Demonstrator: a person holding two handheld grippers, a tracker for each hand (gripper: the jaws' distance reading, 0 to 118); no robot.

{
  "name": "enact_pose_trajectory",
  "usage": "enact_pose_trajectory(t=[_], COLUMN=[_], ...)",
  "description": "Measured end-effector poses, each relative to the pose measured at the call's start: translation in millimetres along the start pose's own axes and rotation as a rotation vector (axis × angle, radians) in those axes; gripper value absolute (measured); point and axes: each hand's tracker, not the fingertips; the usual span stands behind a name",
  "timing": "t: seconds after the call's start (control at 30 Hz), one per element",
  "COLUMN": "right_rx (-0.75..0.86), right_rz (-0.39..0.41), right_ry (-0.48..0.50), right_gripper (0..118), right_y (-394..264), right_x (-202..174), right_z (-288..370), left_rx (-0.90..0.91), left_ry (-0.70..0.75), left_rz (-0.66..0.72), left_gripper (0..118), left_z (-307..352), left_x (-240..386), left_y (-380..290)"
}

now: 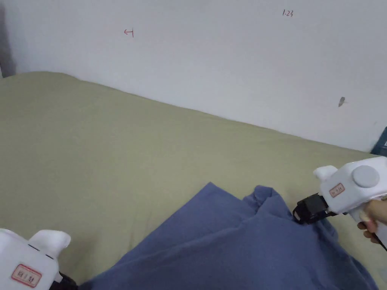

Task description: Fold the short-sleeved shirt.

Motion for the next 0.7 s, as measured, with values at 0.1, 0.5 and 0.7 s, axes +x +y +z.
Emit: enact_pose_trajectory(t=[0.1, 0.5, 0.7], right_rx=[-0.002, 0.233, 0.380], right_rz=[-0.010, -0.171, -0.253], right_ry=[0.055, -0.003, -0.030], right_gripper=[66, 5, 5], right_y=[-3.1, -18.1, -18.5], right_x=[-5.2, 1.5, 12.6], right_z=[-3.0, 80.3, 155.8], left_rx=[0.001, 0.081, 0.223], left_ry=[-0.004, 0.000, -0.026], left_rz=[0.003, 0.003, -0.038], left_gripper=[4, 4, 4], left_z=[-2.6, 19.0, 74.4], left_x=[-2.4, 5.9, 22.1], left_y=[2.2, 4.3, 36.4])
